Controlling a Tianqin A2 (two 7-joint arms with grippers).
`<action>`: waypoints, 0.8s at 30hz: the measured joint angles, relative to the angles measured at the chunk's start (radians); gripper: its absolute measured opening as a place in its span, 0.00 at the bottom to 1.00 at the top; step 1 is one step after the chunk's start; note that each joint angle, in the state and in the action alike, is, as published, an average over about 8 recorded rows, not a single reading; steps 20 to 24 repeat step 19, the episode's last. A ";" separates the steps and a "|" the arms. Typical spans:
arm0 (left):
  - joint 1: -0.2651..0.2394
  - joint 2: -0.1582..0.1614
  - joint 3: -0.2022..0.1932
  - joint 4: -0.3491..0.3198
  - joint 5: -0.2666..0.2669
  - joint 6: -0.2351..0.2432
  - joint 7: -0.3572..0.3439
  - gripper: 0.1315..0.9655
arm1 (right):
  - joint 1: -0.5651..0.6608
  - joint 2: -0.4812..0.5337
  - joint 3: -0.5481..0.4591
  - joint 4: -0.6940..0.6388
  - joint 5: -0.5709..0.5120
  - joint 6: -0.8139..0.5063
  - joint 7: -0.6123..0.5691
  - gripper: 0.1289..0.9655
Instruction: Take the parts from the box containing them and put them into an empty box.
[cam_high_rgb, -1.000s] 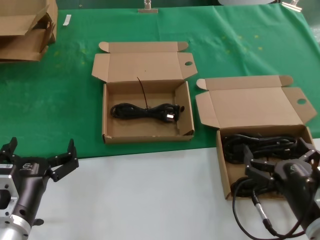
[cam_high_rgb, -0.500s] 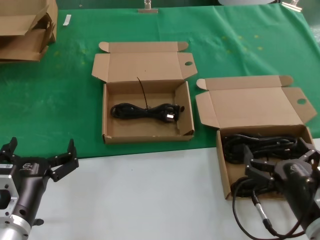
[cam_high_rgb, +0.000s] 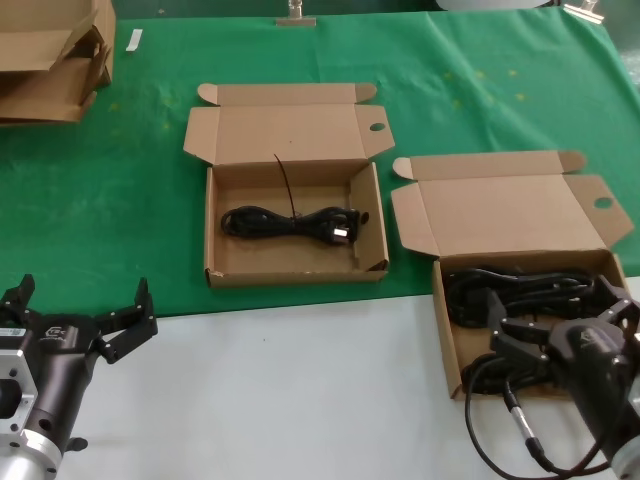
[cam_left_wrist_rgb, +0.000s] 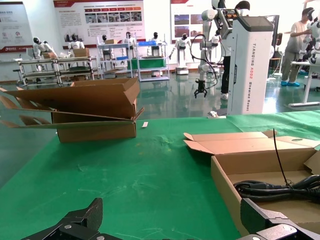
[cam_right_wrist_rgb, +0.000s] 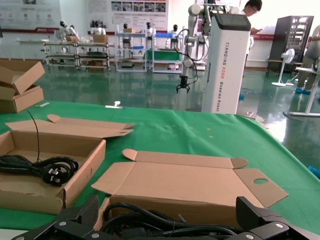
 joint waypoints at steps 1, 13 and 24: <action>0.000 0.000 0.000 0.000 0.000 0.000 0.000 1.00 | 0.000 0.000 0.000 0.000 0.000 0.000 0.000 1.00; 0.000 0.000 0.000 0.000 0.000 0.000 0.000 1.00 | 0.000 0.000 0.000 0.000 0.000 0.000 0.000 1.00; 0.000 0.000 0.000 0.000 0.000 0.000 0.000 1.00 | 0.000 0.000 0.000 0.000 0.000 0.000 0.000 1.00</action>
